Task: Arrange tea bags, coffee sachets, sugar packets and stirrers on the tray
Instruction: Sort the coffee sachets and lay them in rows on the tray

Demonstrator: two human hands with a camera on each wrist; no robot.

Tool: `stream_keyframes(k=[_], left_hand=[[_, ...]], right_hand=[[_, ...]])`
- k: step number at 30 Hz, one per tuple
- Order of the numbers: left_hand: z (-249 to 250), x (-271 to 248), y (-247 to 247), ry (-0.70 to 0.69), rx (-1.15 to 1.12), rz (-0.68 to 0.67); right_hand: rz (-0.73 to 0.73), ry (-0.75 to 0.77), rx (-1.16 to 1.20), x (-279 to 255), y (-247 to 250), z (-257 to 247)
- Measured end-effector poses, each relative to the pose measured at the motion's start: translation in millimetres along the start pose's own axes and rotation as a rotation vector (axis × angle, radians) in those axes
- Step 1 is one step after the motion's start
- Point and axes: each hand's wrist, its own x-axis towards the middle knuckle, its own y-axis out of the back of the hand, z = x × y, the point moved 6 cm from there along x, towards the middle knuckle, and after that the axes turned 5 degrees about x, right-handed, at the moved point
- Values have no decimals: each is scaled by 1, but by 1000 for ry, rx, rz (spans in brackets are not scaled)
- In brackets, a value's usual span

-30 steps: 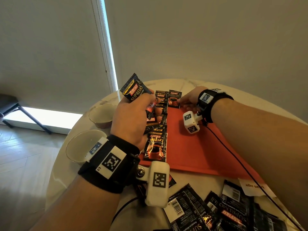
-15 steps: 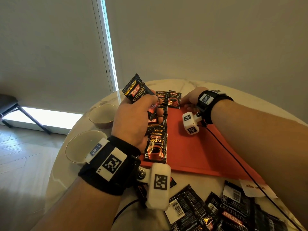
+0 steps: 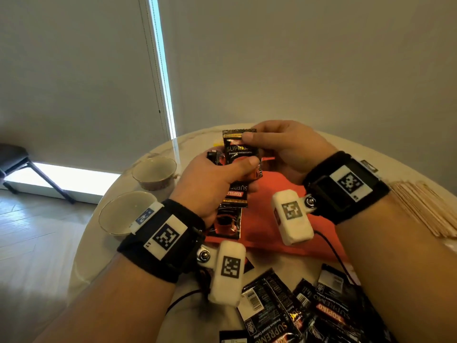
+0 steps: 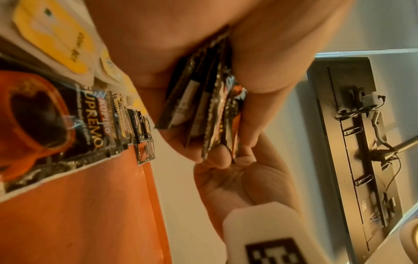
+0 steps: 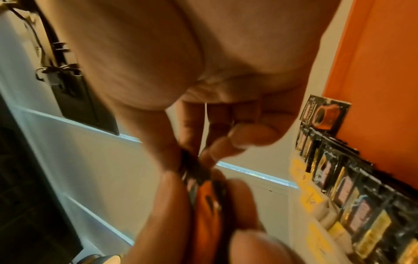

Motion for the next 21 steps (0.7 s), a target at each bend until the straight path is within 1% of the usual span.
stream_keyframes(k=[2,3,5,6,9,11,12,14,16,18,19,21], left_hand=[[2,1,2,-31,12,32],[4,2,5,-55,8,69],[6,3,13,-97,-18,149],[8,4,15,-118,-16,165],[12,3,13,-171,20,134],[13,2,10,-179,-3,117],[12,3,12,-188,-2,133],[12,4,18,-208,31,201],[11,5,25,-207,35,263],[9,6,27,-197,-11,279],[9,6,27,-191,-34,272],[8,7,26,-165,-97,274]], right_hand=[[92,33,48,-1,5,-2],[124,36,72,-2,6,-2],[151,12,108,-3,9,-3],[155,-9,134,-3,10,-3],[167,-94,264,-2,8,1],[166,-139,343,-1,2,7],[154,-138,348,0,-1,9],[98,-110,281,1,-5,11],[-15,-97,178,-1,-11,9],[-94,-83,102,-4,-16,5],[-90,-67,91,-4,-16,4],[5,-32,120,-1,-8,3]])
